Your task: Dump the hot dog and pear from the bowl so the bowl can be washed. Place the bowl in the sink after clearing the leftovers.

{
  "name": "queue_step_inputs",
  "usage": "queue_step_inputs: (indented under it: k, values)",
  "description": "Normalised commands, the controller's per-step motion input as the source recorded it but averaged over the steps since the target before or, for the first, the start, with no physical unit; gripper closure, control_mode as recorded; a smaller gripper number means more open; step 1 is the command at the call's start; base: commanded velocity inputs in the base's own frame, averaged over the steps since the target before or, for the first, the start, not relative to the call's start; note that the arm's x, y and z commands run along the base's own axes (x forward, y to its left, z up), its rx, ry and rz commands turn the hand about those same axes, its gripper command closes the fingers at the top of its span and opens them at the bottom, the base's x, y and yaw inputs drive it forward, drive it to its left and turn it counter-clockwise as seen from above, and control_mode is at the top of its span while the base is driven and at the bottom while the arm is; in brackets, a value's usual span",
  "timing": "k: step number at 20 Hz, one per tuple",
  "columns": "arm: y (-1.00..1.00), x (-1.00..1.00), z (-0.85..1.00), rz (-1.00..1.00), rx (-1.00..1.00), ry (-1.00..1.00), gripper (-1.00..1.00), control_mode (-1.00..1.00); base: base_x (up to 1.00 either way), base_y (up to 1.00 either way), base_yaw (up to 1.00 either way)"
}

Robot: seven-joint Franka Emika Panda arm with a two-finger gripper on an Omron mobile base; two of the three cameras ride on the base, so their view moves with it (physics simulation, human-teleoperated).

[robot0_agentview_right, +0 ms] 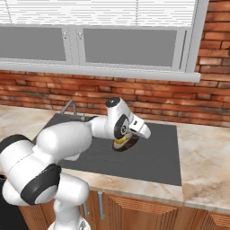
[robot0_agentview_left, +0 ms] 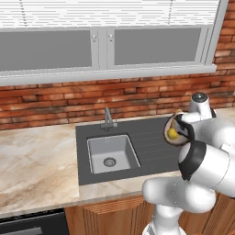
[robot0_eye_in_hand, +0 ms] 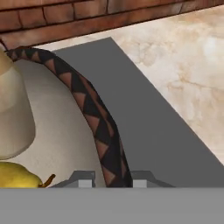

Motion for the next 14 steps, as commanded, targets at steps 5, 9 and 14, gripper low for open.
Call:
queue_step_inputs:
  k: [5, 9, 14]
  values:
    - [0.20, 0.00, -0.02, 0.00, -0.36, -0.13, 1.00, -1.00, 0.00, 0.00, 0.00]
    - [0.13, 0.00, 0.00, 0.00, -0.21, 0.00, 1.00, -1.00, 0.00, 0.00, 0.00]
    - [0.22, -0.04, 0.00, 0.00, -0.21, -0.01, 1.00, -1.00, 0.00, 0.00, 0.00]
